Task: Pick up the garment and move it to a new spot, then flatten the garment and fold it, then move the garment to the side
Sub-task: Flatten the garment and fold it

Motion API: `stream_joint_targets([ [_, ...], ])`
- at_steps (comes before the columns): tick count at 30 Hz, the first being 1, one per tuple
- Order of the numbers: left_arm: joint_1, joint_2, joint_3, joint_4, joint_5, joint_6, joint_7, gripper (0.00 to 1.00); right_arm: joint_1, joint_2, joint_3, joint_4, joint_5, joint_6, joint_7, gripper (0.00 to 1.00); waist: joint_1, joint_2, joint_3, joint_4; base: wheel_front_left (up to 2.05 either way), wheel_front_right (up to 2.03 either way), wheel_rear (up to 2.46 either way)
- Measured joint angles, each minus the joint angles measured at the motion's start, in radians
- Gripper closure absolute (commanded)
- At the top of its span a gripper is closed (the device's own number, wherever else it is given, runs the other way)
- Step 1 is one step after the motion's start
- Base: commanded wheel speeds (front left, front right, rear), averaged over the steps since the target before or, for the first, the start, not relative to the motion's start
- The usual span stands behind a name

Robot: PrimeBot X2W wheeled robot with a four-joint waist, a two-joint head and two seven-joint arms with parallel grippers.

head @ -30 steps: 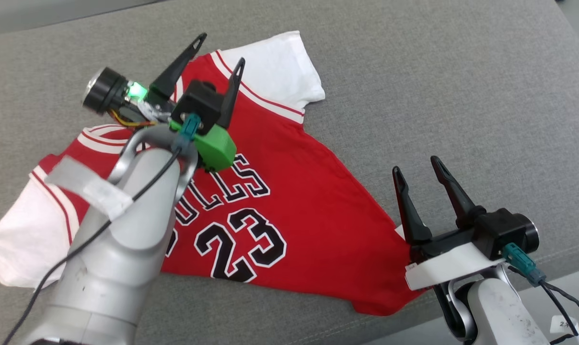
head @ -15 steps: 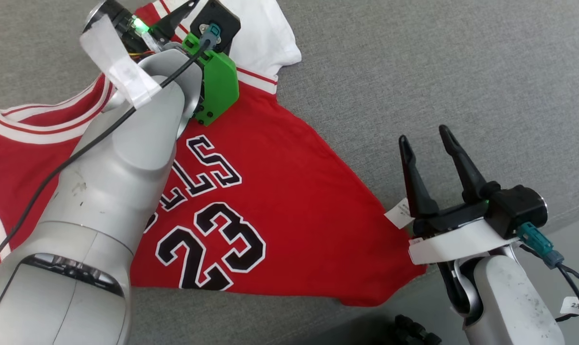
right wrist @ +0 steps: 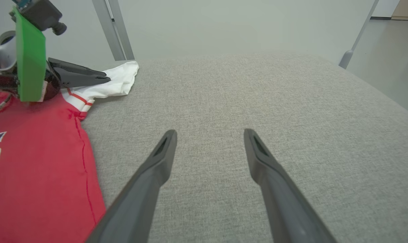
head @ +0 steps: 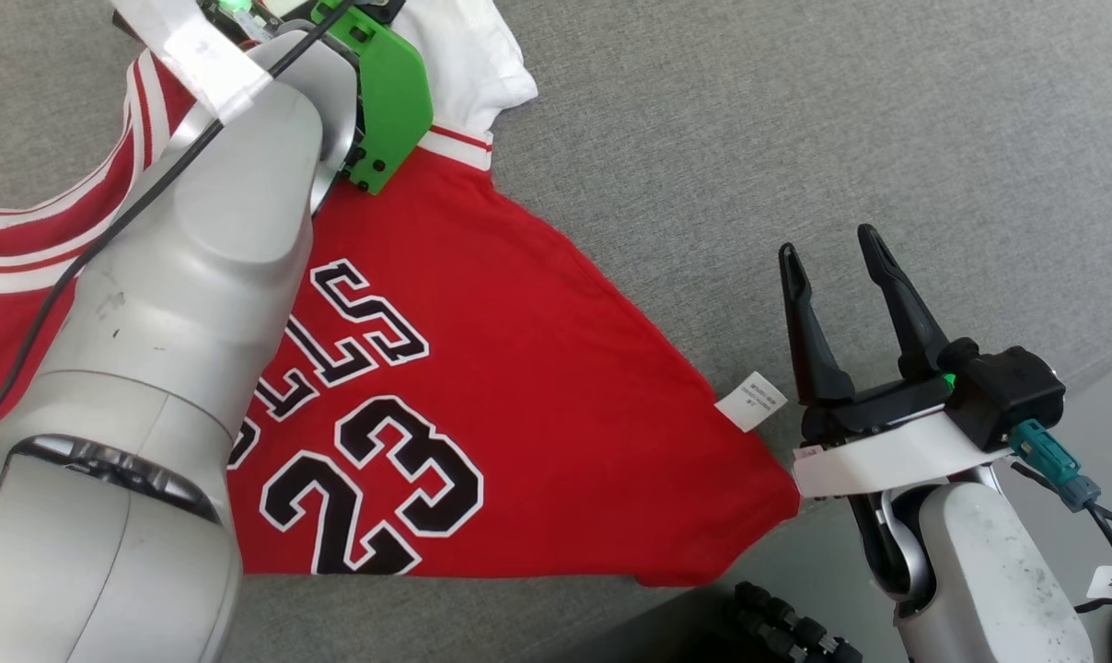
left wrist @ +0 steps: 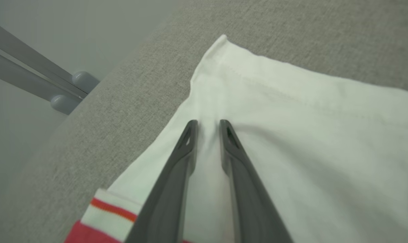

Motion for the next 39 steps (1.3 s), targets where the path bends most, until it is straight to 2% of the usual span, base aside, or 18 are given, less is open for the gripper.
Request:
stream_joint_targets([
  [7, 0.014, 0.019, 0.048, 0.013, -0.055, 0.048, -0.12, 1.0, 0.004, 0.0, -0.019, 0.001, -0.013, 0.0, 0.0, 0.0, 0.0, 0.0, -0.01, 0.048, 0.0, 0.0, 0.0],
  [14, 0.017, 0.084, 0.122, 0.021, -0.125, 0.096, -0.24, 1.0, 0.005, 0.001, -0.024, 0.004, -0.053, 0.0, 0.0, 0.0, 0.0, 0.0, -0.033, 0.127, 0.0, 0.0, 0.0],
  [21, 0.05, 0.146, 0.141, 0.041, -0.142, 0.126, -0.275, 1.0, 0.017, 0.001, -0.062, 0.015, -0.056, 0.0, 0.0, 0.0, 0.0, 0.0, -0.058, 0.192, 0.0, 0.0, 0.0],
  [27, 0.107, 0.152, 0.154, 0.006, -0.167, 0.14, -0.322, 1.0, 0.043, 0.001, -0.071, 0.032, -0.057, 0.0, 0.0, 0.0, 0.0, 0.0, -0.09, 0.215, 0.0, 0.0, 0.0],
  [31, 0.183, 0.158, 0.159, -0.114, -0.167, 0.154, -0.334, 1.0, 0.06, 0.001, -0.074, 0.04, -0.054, 0.0, 0.0, 0.0, 0.0, 0.0, -0.117, 0.226, 0.0, 0.0, 0.0],
  [34, 0.286, 0.18, 0.172, -0.318, -0.153, 0.185, -0.336, 1.0, 0.074, 0.001, -0.082, 0.042, -0.053, 0.0, 0.0, 0.0, 0.0, 0.0, -0.14, 0.234, 0.0, 0.0, 0.0],
  [35, 0.396, 0.192, 0.178, -0.464, -0.139, 0.209, -0.337, 1.0, 0.088, 0.001, -0.085, 0.043, -0.05, 0.0, 0.0, 0.0, 0.0, 0.0, -0.157, 0.239, 0.0, 0.0, 0.0],
  [39, 0.608, 0.196, 0.167, -0.658, -0.119, 0.237, -0.337, 1.0, 0.105, 0.001, -0.084, 0.046, -0.05, 0.0, 0.0, 0.0, 0.0001, 0.0, -0.186, 0.254, 0.0, 0.0, 0.0],
])
